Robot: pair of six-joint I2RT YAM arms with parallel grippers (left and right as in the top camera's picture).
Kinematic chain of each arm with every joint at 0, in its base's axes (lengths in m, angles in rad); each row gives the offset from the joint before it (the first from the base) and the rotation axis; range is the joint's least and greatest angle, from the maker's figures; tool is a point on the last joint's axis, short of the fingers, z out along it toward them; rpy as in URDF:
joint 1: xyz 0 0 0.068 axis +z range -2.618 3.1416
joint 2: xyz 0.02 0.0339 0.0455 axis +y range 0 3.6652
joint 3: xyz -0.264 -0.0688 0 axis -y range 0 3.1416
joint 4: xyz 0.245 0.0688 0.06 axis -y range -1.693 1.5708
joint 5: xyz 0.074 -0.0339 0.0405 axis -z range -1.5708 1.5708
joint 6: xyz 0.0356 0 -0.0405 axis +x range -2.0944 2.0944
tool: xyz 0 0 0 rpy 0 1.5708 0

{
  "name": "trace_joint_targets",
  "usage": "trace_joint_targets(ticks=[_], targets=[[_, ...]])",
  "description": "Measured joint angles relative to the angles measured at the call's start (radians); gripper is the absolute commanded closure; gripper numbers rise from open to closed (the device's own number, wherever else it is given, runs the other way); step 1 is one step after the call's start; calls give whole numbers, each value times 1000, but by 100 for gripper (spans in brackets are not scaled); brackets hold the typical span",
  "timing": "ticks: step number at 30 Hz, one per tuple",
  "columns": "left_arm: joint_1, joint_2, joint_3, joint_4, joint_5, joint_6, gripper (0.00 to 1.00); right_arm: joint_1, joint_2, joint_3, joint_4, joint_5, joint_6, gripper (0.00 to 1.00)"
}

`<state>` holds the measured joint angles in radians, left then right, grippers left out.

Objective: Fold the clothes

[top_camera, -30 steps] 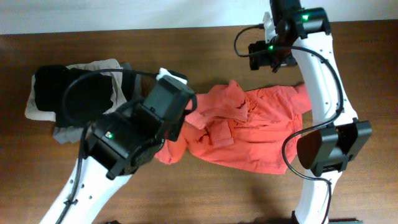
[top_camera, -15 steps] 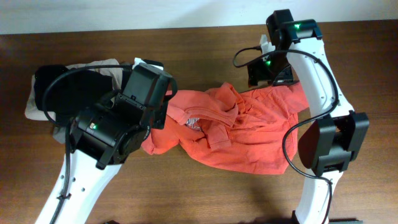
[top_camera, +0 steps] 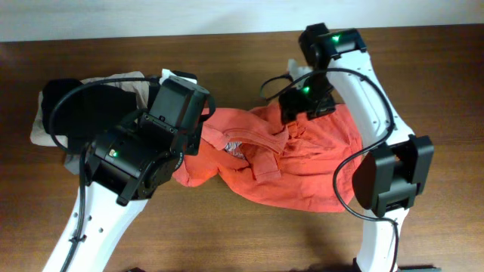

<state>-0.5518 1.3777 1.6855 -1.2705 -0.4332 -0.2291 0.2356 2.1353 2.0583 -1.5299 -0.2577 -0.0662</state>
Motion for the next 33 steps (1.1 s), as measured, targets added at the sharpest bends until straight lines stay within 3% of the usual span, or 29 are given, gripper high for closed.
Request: trace_joint_targets(ticks=[7, 13, 15, 23, 28, 32, 33], targets=[[0, 0, 0, 6, -29, 0, 99, 77, 0, -27, -21, 9, -42, 22], [0, 0, 0, 26, -74, 0, 99, 106, 0, -143, 67, 37, -40, 21], [0, 0, 0, 26, -78, 0, 94, 105, 0, -175, 98, 39, -6, 20], [0, 0, 0, 21, -74, 0, 94, 53, 0, -325, 337, -97, 262, 19], [0, 0, 0, 21, -72, 0, 94, 41, 0, -474, 524, -272, 388, 25], [0, 0, 0, 21, -72, 0, 94, 41, 0, -533, 608, -380, 453, 36], [0, 0, 0, 21, -72, 0, 94, 41, 0, -536, 618, -403, 460, 44]])
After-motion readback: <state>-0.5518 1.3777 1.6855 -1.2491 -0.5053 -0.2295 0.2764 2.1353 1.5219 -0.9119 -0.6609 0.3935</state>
